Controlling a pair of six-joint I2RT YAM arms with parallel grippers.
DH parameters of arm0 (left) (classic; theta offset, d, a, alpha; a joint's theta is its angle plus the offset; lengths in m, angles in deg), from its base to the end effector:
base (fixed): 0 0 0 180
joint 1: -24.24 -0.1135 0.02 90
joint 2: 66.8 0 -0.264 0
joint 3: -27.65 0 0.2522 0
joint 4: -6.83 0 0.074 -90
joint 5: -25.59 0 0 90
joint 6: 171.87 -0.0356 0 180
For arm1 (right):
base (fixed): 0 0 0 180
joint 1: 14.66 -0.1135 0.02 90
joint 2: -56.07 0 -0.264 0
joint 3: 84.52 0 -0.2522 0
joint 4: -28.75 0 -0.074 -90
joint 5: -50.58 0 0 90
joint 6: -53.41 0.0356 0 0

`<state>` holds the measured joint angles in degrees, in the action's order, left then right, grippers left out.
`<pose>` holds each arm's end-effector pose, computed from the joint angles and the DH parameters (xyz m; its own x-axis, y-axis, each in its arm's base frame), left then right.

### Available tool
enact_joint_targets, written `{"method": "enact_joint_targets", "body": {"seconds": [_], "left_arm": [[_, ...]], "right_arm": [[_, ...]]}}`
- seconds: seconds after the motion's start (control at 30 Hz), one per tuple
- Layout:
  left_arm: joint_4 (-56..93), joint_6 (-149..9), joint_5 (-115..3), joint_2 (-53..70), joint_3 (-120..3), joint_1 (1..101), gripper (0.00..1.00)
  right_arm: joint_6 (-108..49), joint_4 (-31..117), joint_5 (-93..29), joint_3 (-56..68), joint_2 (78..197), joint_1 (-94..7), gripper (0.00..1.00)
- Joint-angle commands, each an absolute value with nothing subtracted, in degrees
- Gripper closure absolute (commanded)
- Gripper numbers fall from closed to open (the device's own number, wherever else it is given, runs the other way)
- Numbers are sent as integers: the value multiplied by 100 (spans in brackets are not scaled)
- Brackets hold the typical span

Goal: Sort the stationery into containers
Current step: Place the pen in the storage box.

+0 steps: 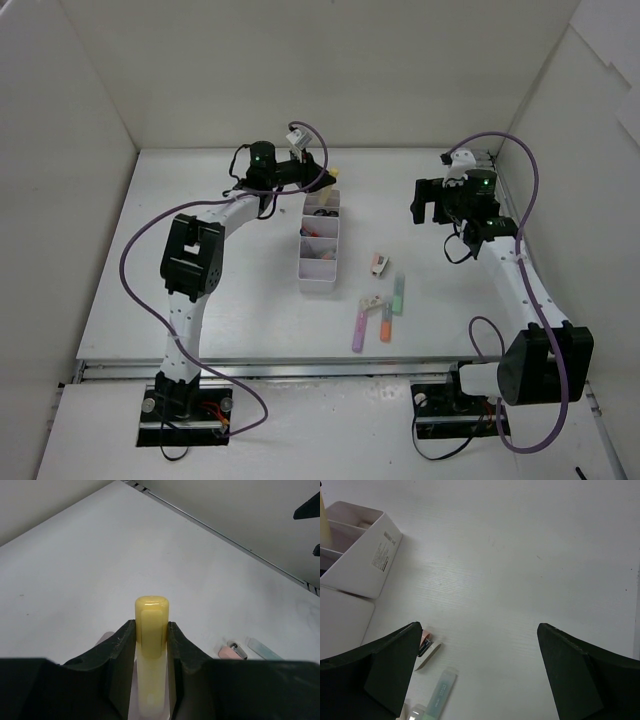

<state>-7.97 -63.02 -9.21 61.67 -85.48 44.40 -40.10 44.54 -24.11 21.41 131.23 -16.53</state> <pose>0.4797 -0.2073 0.2526 -0.3210 -0.0786 -0.9438 0.9128 0.2403 -0.3304 0.3077 0.0195 0.3324 -0.2723 -0.0680 -0.9598 -0.3012 0.9534 0.0179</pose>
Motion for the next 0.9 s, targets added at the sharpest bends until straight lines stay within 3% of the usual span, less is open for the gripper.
{"method": "enact_joint_targets", "body": {"seconds": [0.0,0.87], "left_arm": [[-1263,-6446,-886,5467,-8578,4445,100],[-1219,-6736,-983,5449,-8630,4445,100]], "right_arm": [[-4020,4208,-2360,2152,12832,-1624,2],[-4011,4207,-2422,2143,12735,-1616,2]]}}
